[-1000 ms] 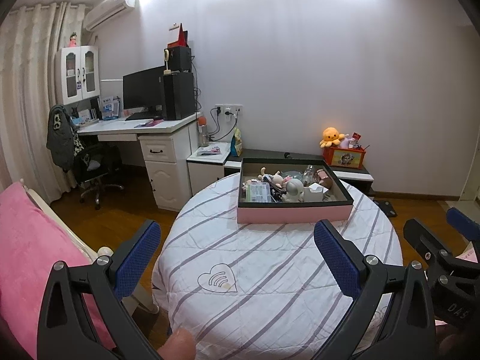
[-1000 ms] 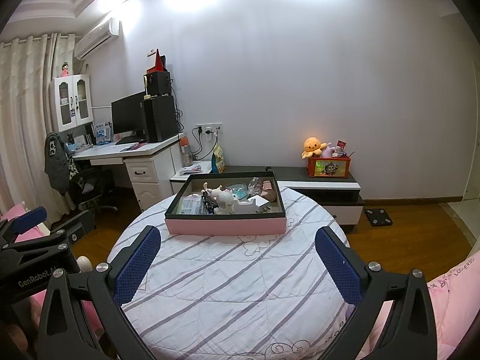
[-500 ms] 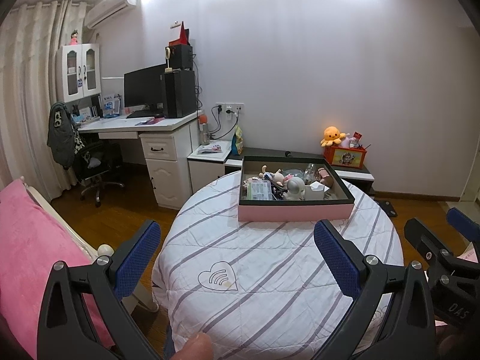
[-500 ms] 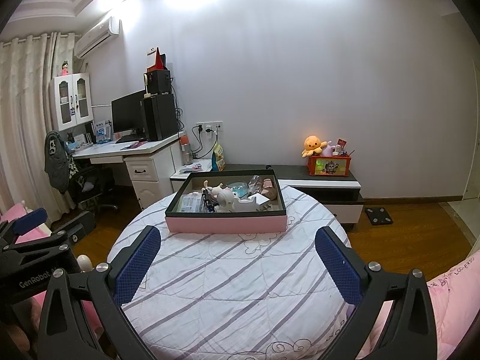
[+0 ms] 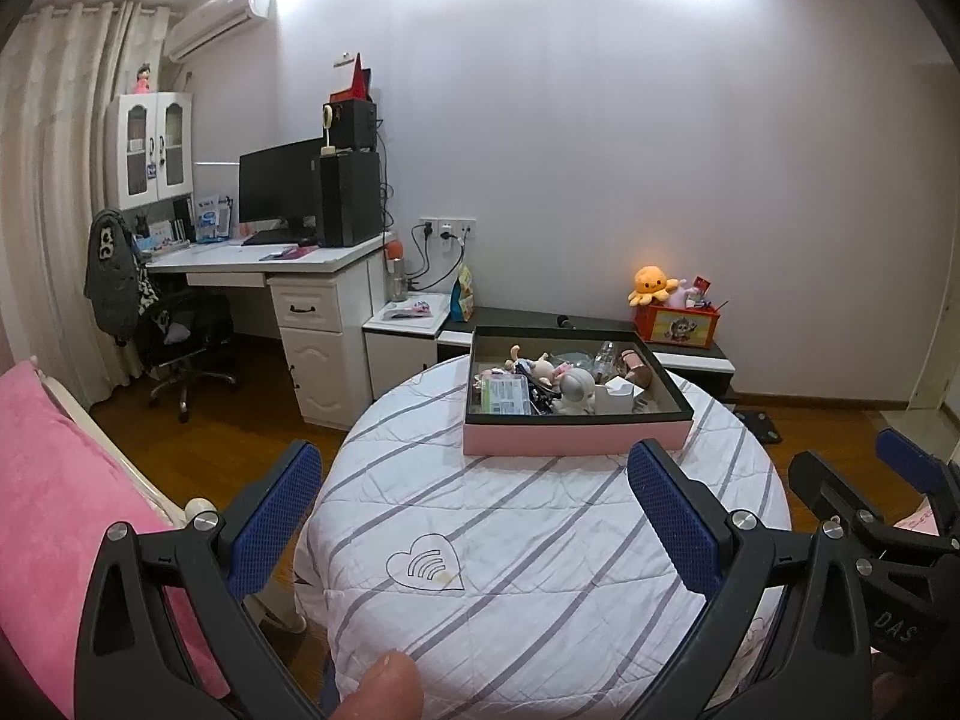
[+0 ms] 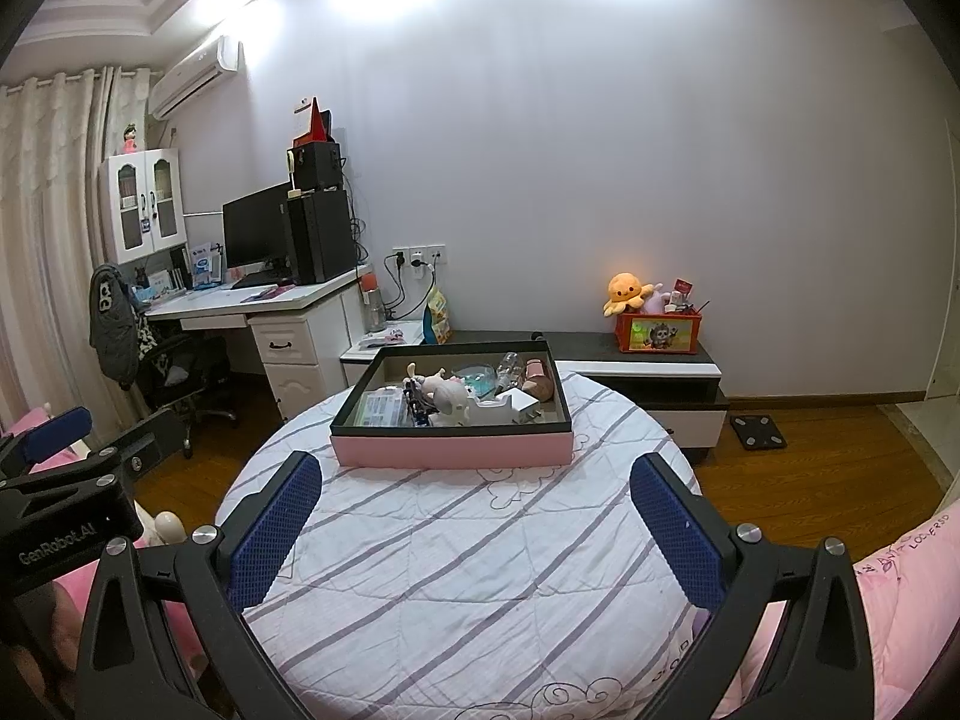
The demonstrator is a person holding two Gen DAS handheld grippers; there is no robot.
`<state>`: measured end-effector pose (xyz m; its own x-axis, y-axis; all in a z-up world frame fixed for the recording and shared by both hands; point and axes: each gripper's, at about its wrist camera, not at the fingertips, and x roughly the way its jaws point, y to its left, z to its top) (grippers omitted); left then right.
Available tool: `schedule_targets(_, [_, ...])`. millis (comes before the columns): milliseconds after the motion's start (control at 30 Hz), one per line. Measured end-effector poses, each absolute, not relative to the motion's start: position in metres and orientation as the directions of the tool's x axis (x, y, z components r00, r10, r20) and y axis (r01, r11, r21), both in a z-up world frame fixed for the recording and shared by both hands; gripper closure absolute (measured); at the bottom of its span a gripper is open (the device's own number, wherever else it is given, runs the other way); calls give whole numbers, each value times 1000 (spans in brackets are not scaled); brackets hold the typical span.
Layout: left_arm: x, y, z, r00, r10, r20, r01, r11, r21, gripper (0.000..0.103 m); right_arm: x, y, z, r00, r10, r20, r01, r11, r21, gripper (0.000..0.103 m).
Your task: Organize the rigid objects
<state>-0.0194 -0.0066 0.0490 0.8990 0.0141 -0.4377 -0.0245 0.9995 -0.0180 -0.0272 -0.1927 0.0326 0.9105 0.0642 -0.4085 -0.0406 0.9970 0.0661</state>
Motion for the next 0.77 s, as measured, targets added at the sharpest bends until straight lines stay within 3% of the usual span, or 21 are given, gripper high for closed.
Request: schedule_targets(767, [-24,-12,53,909,17,-417,-14,1000,12,0,-29,-195,37,912,65,-404,-43,997,64,0])
